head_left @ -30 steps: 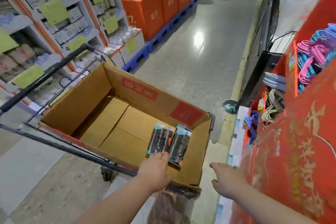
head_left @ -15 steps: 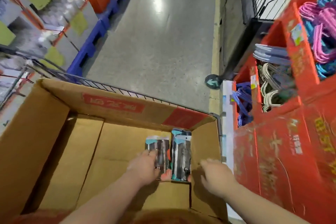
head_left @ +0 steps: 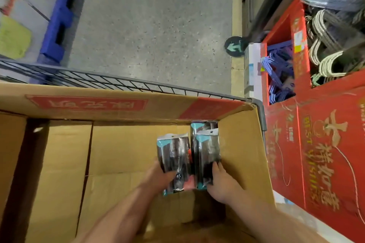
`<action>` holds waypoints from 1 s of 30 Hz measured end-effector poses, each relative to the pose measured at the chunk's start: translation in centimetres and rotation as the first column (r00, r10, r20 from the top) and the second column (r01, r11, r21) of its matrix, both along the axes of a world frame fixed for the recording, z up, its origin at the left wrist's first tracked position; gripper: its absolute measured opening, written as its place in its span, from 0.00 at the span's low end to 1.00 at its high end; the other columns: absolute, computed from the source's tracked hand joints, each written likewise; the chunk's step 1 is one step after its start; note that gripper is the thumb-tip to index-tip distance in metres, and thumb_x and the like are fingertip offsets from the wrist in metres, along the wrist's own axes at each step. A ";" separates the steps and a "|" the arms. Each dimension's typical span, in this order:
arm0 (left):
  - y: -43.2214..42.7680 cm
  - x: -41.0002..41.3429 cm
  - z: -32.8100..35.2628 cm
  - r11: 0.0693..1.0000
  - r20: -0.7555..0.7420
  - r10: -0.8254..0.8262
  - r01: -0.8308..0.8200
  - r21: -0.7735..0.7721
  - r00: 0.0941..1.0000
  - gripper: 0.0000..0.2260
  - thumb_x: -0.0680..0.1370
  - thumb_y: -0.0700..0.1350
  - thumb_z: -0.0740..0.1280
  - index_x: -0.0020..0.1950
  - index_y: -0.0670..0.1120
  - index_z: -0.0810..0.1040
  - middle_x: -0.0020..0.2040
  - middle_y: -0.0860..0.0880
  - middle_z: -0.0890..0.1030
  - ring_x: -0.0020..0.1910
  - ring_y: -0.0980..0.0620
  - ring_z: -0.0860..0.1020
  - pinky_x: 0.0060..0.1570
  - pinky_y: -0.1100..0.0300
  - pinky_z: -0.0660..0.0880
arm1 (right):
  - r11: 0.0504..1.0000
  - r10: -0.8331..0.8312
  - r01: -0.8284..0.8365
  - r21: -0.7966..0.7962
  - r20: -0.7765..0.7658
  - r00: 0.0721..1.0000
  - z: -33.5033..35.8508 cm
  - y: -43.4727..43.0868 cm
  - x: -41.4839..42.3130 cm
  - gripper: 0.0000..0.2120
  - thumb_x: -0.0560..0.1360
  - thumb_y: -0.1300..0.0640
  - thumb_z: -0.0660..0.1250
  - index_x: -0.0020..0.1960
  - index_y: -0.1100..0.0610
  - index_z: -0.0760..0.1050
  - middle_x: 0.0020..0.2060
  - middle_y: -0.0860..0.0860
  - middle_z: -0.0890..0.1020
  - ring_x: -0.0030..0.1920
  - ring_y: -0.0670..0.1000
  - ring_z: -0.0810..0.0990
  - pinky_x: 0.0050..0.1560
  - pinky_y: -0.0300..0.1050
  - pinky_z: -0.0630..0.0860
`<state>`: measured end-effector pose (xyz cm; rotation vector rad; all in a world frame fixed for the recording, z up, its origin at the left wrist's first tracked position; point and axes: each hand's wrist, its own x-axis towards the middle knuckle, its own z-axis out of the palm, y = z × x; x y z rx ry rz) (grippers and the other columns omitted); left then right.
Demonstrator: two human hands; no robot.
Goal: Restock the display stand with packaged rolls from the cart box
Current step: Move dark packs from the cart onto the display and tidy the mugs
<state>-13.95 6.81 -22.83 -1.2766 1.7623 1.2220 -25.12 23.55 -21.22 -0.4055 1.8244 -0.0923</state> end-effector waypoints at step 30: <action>-0.4 0.7 0.9 0.793 -0.018 0.603 -0.597 0.123 0.797 0.24 0.64 0.26 0.72 0.56 0.37 0.70 0.38 0.42 0.78 0.34 0.45 0.76 0.23 0.61 0.75 | 0.416 -0.893 0.899 0.135 0.247 0.376 -1.8 -1.3 2.0 0.26 0.67 0.61 0.78 0.59 0.59 0.69 0.52 0.55 0.80 0.44 0.52 0.79 0.42 0.44 0.76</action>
